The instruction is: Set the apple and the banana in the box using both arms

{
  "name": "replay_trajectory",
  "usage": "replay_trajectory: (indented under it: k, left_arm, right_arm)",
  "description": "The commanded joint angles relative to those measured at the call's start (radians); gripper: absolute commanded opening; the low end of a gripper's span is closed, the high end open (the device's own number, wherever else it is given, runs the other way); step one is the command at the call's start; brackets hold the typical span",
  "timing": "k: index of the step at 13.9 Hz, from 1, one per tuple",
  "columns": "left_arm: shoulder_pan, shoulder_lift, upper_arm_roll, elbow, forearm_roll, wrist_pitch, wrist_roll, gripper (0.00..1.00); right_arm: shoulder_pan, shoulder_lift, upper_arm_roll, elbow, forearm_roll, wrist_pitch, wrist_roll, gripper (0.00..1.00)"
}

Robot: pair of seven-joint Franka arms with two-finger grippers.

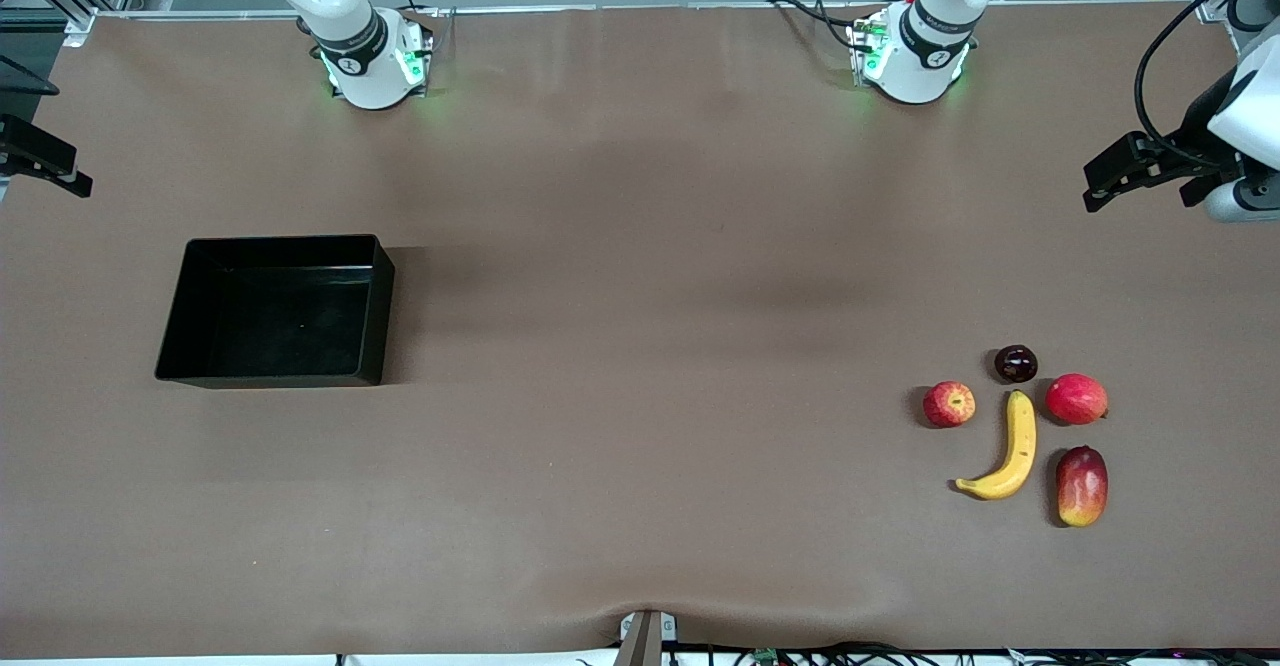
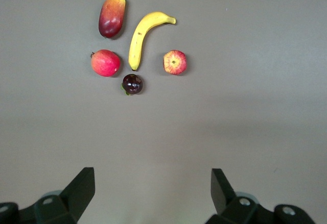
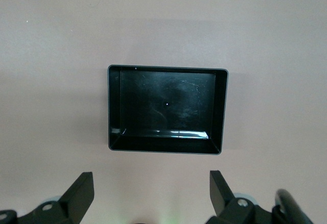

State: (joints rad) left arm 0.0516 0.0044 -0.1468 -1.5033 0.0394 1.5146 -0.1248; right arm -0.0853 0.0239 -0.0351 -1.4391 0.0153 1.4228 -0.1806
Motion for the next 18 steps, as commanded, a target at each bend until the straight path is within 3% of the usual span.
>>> replay_trajectory:
  k: [1, 6, 11, 18]
  left_arm:
    - [0.001, -0.006, 0.001, 0.003, -0.009, -0.013, -0.003, 1.0]
    - [0.001, -0.007, 0.0, 0.003, -0.009, -0.014, -0.004, 1.0]
    - [-0.001, -0.006, -0.005, 0.003, -0.01, -0.011, -0.006, 1.0]
    - [-0.004, -0.004, -0.008, 0.003, -0.007, -0.011, -0.006, 1.0]
  right_arm:
    - [-0.014, 0.008, 0.009, 0.008, -0.008, -0.001, 0.004, 1.0]
    - [-0.054, 0.043, 0.007, 0.005, -0.003, -0.002, 0.012, 1.0]
    - [-0.082, 0.239, 0.009, 0.009, -0.035, 0.001, -0.002, 1.0]
    - [-0.172, 0.349, 0.011, -0.038, -0.005, 0.102, -0.002, 1.0]
